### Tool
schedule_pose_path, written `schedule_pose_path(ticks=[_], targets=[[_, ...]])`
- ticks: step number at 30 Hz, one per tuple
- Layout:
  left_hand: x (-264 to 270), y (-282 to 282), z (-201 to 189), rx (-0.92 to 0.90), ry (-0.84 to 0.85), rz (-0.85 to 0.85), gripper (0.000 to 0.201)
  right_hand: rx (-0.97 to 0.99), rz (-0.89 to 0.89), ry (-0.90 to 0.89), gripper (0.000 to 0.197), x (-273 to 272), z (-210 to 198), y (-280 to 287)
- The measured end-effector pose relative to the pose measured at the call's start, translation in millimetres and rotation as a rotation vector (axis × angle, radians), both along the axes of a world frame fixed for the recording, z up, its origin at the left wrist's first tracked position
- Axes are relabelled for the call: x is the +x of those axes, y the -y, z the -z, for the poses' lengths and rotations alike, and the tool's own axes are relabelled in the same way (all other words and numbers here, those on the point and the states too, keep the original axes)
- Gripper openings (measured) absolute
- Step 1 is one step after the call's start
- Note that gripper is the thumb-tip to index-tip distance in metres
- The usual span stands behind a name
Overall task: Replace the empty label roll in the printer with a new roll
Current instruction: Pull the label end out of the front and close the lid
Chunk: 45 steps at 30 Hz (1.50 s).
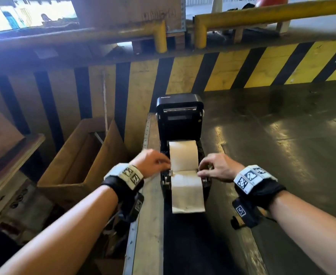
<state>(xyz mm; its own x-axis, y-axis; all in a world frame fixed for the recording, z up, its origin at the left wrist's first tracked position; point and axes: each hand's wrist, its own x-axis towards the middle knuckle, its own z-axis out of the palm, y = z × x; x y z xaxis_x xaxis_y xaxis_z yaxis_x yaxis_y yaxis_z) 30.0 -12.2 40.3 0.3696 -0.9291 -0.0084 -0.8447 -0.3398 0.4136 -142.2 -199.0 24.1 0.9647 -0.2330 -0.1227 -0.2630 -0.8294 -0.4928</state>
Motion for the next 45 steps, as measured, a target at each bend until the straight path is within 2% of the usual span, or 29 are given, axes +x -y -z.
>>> schedule_pose_path(ticks=[4,6,10,14,17,20,23,26,29,32,35,39,45], targets=[[58,35,-56,-0.338,-0.069,-0.301,0.030,0.011,0.194,0.198,0.031,35,-37,43],[84,56,-75,-0.427,-0.134,-0.431,0.039,0.033,0.261,0.277,0.031,56,-53,62],[125,96,-85,-0.378,-0.226,-0.595,0.060,0.056,0.348,0.374,0.040,102,-72,95],[144,126,-68,-0.273,-0.320,-0.642,0.072,0.164,0.452,0.401,0.056,142,-70,116],[151,139,-49,-0.243,-0.390,-0.650,0.072,0.248,0.470,0.346,0.065,159,-59,121],[154,143,-36,-0.270,-0.463,-0.647,0.059,0.293,0.471,0.278,0.068,166,-47,125],[151,140,-31,-0.315,-0.498,-0.623,0.049,0.376,0.489,0.290,0.070,167,-41,125],[143,132,-32,-0.321,-0.490,-0.606,0.055,0.411,0.510,0.330,0.069,161,-39,119],[128,117,-34,-0.324,-0.482,-0.583,0.069,0.428,0.495,0.385,0.068,145,-37,106],[103,98,-37,-0.304,-0.427,-0.553,0.056,0.532,0.468,0.452,0.069,123,-32,94],[76,77,-33,-0.259,-0.423,-0.491,0.055,0.644,0.462,0.469,0.068,98,-24,77],[43,52,-23,-0.221,-0.424,-0.439,0.060,0.727,0.400,0.449,0.031,65,-13,54],[5,22,5,-0.258,-0.418,-0.362,0.058,0.727,0.286,0.348,0.049,21,16,29]])
